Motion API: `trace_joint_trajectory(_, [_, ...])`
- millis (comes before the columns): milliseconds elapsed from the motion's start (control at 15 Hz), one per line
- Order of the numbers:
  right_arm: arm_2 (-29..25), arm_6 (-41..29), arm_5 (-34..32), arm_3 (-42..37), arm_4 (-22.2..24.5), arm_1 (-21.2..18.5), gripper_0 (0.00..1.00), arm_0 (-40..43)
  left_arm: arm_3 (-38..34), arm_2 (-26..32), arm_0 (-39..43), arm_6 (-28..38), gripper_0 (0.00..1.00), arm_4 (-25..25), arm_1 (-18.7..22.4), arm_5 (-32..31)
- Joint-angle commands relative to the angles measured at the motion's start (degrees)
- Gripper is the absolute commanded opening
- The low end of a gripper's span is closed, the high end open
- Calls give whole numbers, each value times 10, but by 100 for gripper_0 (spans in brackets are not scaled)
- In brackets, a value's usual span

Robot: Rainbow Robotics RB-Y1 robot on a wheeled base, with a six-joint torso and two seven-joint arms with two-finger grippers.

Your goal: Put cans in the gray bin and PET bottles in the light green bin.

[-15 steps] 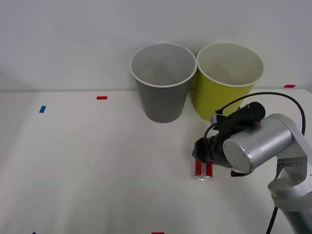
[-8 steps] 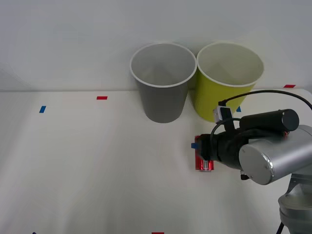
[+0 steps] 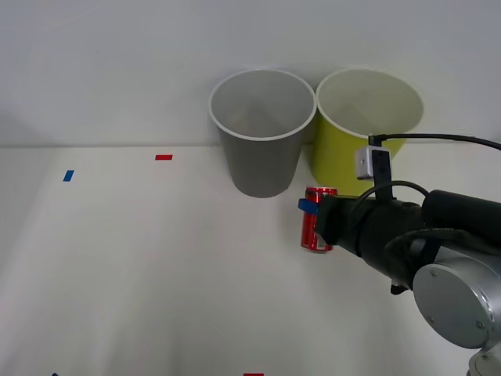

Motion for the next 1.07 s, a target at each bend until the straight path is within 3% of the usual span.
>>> trace_joint_trajectory(67, [-2,3,-16,-22,10,-11,0,-15,0,0,0,0,100,0,0,0])
trace_joint_trajectory(200, [-5,-1,-16,-28,10,-29,0,-30,0,0,0,0,100,0,0,0])
trace_joint_trajectory(600, [-22,19,-13,-28,23,16,0,-27,0,0,0,0,100,0,0,0])
trace_joint_trajectory(667, [-36,26,1,-28,12,44,0,-23,0,0,0,0,100,0,0,0])
trace_joint_trajectory(733, [-48,34,6,-28,-6,48,0,-23,0,0,0,0,100,0,0,0])
trace_joint_trajectory(1000, [-76,44,6,-28,-83,10,0,-23,0,0,0,0,100,0,0,0])
trace_joint_trajectory(1067, [-76,39,6,-29,-104,-14,0,-26,0,0,0,0,100,0,0,0])
